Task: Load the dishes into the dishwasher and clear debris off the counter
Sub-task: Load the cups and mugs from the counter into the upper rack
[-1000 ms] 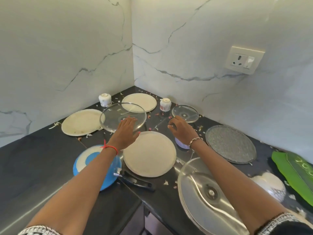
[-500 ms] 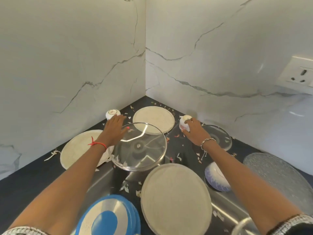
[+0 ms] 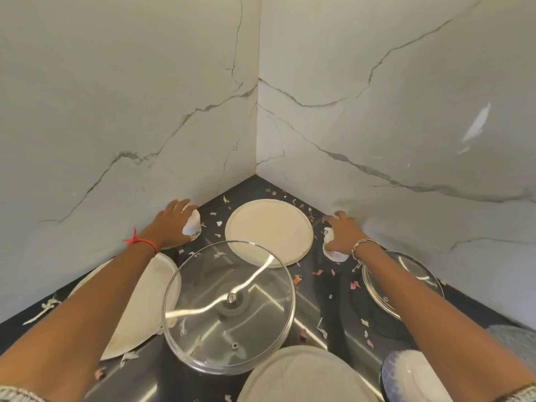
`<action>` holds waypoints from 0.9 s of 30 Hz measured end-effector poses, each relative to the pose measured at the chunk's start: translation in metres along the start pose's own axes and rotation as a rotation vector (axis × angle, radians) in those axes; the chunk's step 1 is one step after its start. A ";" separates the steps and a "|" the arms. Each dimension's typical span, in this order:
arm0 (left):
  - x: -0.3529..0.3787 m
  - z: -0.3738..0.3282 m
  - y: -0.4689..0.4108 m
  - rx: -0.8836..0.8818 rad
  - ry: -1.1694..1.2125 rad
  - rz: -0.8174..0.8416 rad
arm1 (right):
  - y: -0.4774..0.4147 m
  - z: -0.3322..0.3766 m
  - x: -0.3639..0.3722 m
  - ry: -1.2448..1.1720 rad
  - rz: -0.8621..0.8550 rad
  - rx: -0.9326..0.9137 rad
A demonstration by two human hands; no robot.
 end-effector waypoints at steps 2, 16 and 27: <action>0.007 0.005 -0.010 0.033 -0.036 0.089 | -0.010 -0.005 0.008 0.025 0.067 0.030; -0.022 0.008 0.002 -0.069 0.098 0.039 | 0.010 0.000 -0.012 -0.078 0.049 0.015; -0.130 -0.035 0.066 -0.034 0.273 -0.062 | 0.132 0.043 -0.092 -0.172 -0.100 0.007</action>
Point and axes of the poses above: each hand's wrist, its own y-axis away from the middle knuckle, its own x-axis out of the palm, z = x × y, the point moved 7 cm from there along -y, towards the middle knuckle, and after that the axes turned 14 degrees about -y, right-handed, at the moved point
